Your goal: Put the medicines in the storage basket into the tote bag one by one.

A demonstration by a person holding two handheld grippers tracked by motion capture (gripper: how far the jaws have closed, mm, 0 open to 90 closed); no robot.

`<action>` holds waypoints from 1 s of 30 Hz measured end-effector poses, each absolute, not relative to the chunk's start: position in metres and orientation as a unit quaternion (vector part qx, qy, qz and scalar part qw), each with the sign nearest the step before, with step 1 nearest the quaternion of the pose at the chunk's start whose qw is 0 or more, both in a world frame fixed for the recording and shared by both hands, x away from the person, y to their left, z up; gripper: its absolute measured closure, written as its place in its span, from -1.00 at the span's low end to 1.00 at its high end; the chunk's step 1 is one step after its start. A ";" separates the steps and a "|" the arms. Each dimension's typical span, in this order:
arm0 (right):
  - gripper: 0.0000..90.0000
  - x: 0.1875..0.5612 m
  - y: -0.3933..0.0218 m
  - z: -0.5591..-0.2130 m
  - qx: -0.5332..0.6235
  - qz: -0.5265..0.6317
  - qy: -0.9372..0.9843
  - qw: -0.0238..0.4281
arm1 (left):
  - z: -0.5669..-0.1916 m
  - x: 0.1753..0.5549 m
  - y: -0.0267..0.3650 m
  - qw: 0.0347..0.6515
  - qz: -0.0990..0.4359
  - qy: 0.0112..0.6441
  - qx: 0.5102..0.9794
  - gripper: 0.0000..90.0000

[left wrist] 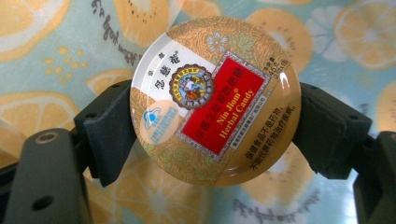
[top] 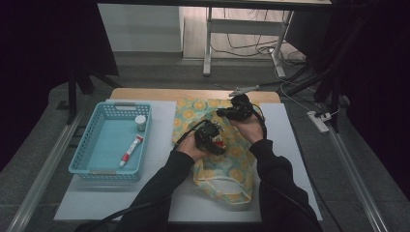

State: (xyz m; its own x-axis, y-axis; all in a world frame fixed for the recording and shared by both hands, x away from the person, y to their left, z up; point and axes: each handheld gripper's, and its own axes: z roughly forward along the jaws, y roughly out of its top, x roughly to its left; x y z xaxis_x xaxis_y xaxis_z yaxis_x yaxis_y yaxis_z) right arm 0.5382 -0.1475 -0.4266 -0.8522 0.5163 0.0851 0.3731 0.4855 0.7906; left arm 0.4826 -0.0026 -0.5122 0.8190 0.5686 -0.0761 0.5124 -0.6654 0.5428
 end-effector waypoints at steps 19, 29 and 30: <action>1.00 0.538 -0.149 -0.427 0.260 0.438 0.856 0.085 | -0.505 0.478 0.004 0.314 0.050 0.315 0.894 -0.75; 1.00 0.538 -0.152 -0.426 0.262 0.441 0.854 0.085 | -0.485 0.467 0.014 0.359 0.028 0.308 0.881 -0.95; 1.00 0.538 -0.152 -0.426 0.262 0.441 0.854 0.084 | -0.483 0.465 0.016 0.362 0.028 0.308 0.879 -0.96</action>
